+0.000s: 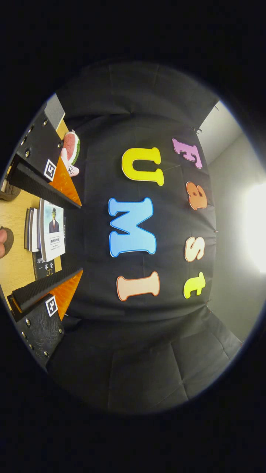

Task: Open the storage box then place both shoes into the box .Put the left shoe in first, then the right shoe, with the right side of both shoes facing outward in a uniform manner.

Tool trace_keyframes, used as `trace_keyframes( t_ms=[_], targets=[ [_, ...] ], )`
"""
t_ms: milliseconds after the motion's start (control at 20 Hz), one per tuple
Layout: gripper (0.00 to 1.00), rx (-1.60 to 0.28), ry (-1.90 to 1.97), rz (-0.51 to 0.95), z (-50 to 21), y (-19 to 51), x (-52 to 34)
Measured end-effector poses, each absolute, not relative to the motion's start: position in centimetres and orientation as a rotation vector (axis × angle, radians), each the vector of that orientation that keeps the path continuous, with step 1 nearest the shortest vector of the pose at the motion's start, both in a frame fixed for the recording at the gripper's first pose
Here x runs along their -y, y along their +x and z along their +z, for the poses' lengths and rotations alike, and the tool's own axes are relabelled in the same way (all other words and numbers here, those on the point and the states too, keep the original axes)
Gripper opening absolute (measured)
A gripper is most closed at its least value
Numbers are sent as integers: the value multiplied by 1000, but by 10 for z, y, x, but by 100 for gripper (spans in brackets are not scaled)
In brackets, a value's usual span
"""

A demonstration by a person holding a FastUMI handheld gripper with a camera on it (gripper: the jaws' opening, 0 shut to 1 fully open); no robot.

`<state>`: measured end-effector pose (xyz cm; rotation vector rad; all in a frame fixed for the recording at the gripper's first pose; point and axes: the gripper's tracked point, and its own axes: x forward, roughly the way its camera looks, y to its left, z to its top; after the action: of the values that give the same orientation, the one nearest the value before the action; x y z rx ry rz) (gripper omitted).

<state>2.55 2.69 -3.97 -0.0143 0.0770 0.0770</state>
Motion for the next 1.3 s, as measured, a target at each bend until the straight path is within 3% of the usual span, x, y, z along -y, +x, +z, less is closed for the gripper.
trace_keyframes(
  t_ms=[550,1050,1300],
  targets=[
    [97,-235,-21,276,-101,23,-98],
    [97,-629,226,696,-189,-28,-212],
    [96,-767,288,826,-226,-54,-249]
  ],
)
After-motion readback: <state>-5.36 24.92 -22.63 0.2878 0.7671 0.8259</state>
